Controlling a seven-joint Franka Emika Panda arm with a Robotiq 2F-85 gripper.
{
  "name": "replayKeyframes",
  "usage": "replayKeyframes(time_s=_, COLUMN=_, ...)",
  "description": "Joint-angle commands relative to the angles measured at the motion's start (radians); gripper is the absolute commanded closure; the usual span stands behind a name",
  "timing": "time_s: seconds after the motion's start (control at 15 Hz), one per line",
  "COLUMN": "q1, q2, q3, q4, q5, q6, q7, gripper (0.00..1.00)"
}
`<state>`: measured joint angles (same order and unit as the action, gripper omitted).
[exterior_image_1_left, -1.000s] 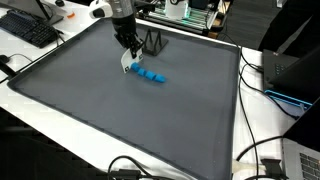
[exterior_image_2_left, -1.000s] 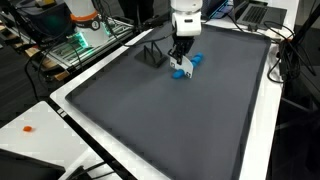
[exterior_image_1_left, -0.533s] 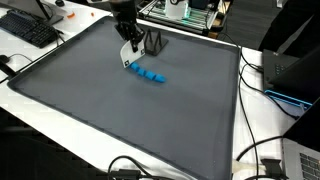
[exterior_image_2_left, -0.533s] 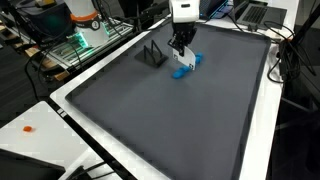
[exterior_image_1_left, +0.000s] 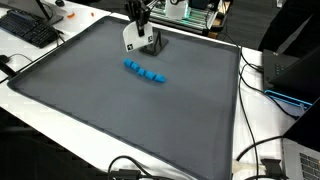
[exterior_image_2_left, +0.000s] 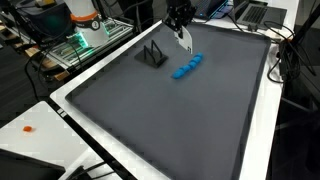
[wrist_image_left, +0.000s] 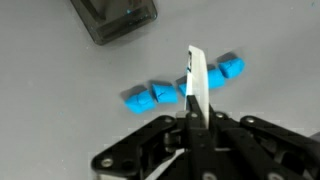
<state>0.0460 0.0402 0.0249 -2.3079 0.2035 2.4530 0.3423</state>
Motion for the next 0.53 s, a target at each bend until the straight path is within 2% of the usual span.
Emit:
replayKeyframes(time_s=0.0, q1=0.012, q2=-0.099, q3=0.015, q4=-0.104, q5=-0.022, q6=0.022, q7=0.207, gripper=0.99)
replayKeyframes(time_s=0.2, q1=0.01, q2=-0.133, q3=0.035, q4=-0.148, q5=-0.013, q6=0.023, q7=0.346, gripper=0.99)
replayKeyframes(time_s=0.47, q1=0.007, q2=-0.149, q3=0.05, q4=-0.19, q5=-0.009, q6=0.014, q7=0.461, gripper=0.99)
